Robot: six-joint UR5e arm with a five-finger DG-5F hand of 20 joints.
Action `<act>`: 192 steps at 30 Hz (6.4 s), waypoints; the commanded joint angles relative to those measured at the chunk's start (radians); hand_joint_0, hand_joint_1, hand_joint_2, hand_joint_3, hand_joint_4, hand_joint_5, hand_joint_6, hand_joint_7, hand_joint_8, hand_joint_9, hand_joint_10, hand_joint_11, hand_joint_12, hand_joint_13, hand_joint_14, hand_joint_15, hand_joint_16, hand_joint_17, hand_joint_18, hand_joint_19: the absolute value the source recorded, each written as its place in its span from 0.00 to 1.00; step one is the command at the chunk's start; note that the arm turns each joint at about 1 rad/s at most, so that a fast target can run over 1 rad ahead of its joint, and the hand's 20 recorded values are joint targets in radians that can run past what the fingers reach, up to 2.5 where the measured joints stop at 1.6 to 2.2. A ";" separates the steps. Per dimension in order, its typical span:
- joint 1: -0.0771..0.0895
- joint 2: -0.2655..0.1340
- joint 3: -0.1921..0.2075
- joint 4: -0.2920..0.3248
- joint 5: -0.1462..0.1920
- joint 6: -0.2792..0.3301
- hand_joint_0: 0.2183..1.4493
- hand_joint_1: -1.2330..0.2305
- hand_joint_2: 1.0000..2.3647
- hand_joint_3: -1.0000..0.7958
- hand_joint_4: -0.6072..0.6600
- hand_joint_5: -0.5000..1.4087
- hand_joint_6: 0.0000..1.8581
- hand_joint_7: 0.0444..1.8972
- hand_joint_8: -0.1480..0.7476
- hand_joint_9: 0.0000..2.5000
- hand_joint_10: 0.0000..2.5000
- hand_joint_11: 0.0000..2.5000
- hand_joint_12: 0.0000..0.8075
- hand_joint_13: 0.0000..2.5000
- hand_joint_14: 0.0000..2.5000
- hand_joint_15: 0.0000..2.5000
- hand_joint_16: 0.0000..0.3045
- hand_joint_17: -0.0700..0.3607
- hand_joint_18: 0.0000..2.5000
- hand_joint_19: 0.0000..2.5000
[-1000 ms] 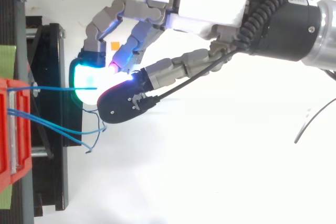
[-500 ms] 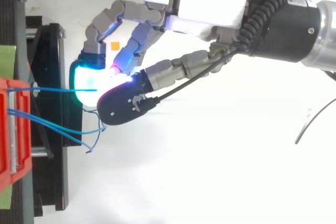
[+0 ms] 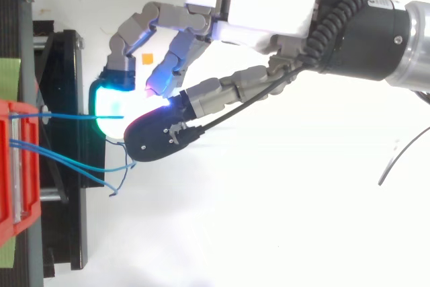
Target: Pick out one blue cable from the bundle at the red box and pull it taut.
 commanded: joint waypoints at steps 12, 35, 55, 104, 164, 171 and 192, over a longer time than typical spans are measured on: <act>0.002 -0.001 -0.001 0.001 0.000 0.003 0.25 0.43 0.00 0.31 0.51 0.19 0.50 0.41 0.47 0.46 0.01 0.36 0.45 0.39 0.01 0.30 0.19 0.46 0.30 0.30; 0.002 0.000 -0.001 -0.001 -0.002 0.007 0.29 0.33 0.01 0.51 0.44 0.22 0.50 0.48 0.48 0.50 0.01 0.35 0.48 0.41 0.01 0.28 0.20 0.47 0.34 0.28; -0.003 0.000 -0.001 -0.042 -0.183 0.214 0.29 0.34 0.01 0.50 0.44 0.21 0.50 0.49 0.51 0.46 0.01 0.30 0.43 0.38 0.01 0.21 0.18 0.44 0.33 0.26; -0.044 -0.001 -0.104 0.088 -0.239 0.302 0.32 0.36 0.02 0.47 0.45 0.20 0.51 0.44 0.42 0.52 0.01 0.64 0.34 0.50 0.38 0.53 0.14 0.39 0.39 0.40; -0.046 0.085 -0.127 -0.028 -0.106 0.148 0.33 0.36 0.02 0.47 0.46 0.20 0.51 0.45 0.40 0.50 0.30 0.57 0.34 0.46 0.71 0.43 0.13 0.37 0.47 0.55; -0.046 0.085 -0.127 -0.028 -0.106 0.148 0.33 0.36 0.02 0.47 0.46 0.20 0.51 0.44 0.41 0.50 0.30 0.57 0.35 0.46 0.71 0.43 0.13 0.37 0.47 0.55; -0.046 0.085 -0.127 -0.030 -0.107 0.148 0.33 0.35 0.02 0.46 0.44 0.20 0.51 0.44 0.39 0.53 0.20 0.61 0.33 0.49 0.58 0.49 0.13 0.37 0.45 0.53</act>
